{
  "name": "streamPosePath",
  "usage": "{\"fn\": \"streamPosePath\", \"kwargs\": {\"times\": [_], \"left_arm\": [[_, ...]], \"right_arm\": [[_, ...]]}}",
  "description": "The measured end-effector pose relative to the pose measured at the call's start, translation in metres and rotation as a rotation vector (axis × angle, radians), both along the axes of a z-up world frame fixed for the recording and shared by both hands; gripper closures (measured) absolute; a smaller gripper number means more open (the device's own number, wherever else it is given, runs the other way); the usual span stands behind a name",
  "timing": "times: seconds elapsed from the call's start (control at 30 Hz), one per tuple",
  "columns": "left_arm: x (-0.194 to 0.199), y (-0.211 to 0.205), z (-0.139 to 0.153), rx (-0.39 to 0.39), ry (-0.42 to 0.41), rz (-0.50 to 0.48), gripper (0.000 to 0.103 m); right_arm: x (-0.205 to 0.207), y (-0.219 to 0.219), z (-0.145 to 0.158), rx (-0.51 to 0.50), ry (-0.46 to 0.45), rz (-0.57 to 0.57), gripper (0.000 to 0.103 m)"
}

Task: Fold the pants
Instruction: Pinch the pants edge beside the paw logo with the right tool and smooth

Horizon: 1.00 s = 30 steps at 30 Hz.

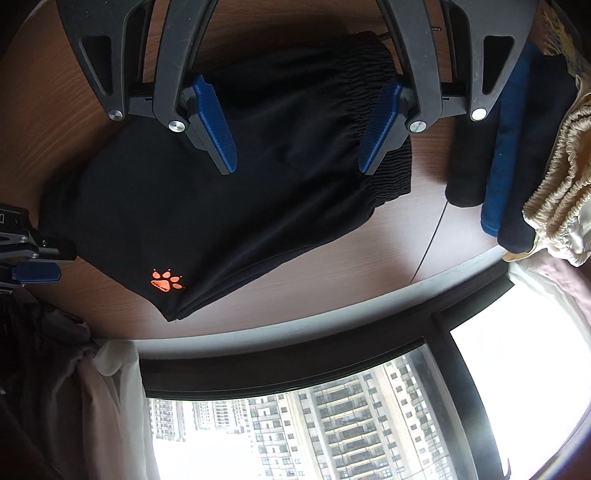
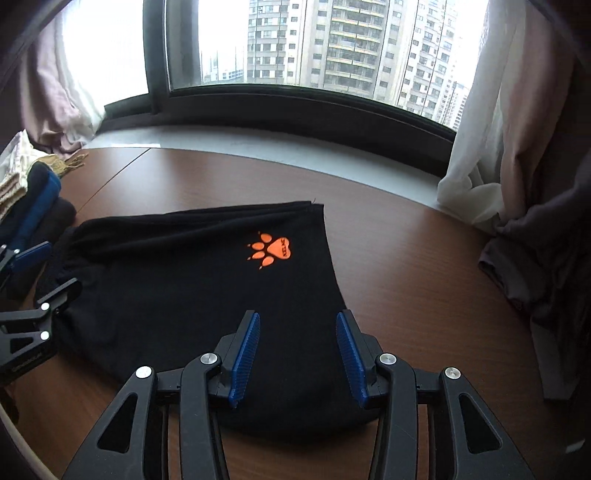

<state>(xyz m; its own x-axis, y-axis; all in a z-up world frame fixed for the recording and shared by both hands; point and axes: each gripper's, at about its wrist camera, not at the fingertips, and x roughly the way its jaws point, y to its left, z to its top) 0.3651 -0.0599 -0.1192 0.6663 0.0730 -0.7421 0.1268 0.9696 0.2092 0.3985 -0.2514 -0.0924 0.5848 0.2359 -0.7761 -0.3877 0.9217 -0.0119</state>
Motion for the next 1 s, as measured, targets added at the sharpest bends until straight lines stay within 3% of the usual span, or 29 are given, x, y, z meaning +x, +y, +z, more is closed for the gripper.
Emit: {"fn": "streamPosePath", "kwargs": {"times": [0.13,0.37,0.7,0.87,0.93,0.97,1.0], "left_arm": [[-0.001,-0.017,0.002,-0.01,0.0,-0.045,0.035],[0.007,-0.033,0.002,0.012,-0.007,-0.094,0.035],[0.016,-0.038,-0.004,0.045,-0.006,-0.124,0.035],[0.02,-0.038,-0.01,0.017,0.029,-0.127,0.035],[0.021,-0.036,-0.013,0.015,0.042,-0.119,0.035],[0.022,-0.035,-0.015,0.017,0.052,-0.113,0.035],[0.022,-0.035,-0.017,0.017,0.064,-0.109,0.035]], "right_arm": [[-0.025,-0.023,-0.01,0.046,0.011,-0.112,0.059],[-0.042,-0.083,-0.032,0.388,0.166,-0.43,0.059],[-0.03,-0.094,-0.055,0.559,0.24,-0.505,0.059],[-0.02,-0.095,-0.057,0.576,0.23,-0.505,0.059],[-0.014,-0.094,-0.058,0.568,0.236,-0.498,0.068],[-0.013,-0.093,-0.057,0.556,0.23,-0.495,0.087],[-0.011,-0.092,-0.056,0.536,0.226,-0.488,0.091]]}}
